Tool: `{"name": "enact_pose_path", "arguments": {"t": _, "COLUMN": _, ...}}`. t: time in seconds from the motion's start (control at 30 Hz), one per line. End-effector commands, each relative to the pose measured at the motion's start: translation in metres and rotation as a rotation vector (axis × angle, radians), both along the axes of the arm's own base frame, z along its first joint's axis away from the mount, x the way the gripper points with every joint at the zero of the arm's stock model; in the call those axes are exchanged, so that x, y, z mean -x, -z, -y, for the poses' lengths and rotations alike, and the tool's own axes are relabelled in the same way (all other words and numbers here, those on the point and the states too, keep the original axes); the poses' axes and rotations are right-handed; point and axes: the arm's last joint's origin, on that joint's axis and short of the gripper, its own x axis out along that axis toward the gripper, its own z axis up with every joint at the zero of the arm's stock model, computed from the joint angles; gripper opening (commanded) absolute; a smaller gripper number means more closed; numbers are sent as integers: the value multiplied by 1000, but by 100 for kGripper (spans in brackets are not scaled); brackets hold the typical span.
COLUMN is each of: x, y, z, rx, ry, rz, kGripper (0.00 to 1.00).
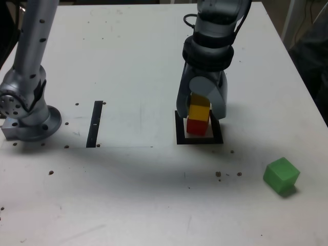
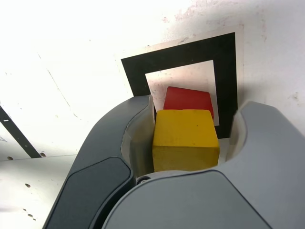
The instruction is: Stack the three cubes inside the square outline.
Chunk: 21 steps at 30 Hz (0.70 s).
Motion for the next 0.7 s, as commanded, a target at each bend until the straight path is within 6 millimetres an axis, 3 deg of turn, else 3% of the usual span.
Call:
{"name": "enact_pose_path", "arguments": {"t": 0.0, "x": 3, "y": -8, "z": -1, "rx": -6, "ry": 4, "rz": 15, "kGripper": 98}}
{"name": "enact_pose_path", "arguments": {"t": 0.43, "x": 32, "y": -51, "z": 5, "rx": -23, "ry": 26, "rz": 101, "kGripper": 99}}
{"name": "enact_pose_path", "arguments": {"t": 0.67, "x": 31, "y": -76, "z": 30, "rx": -24, "ry": 92, "rz": 178, "kGripper": 99}}
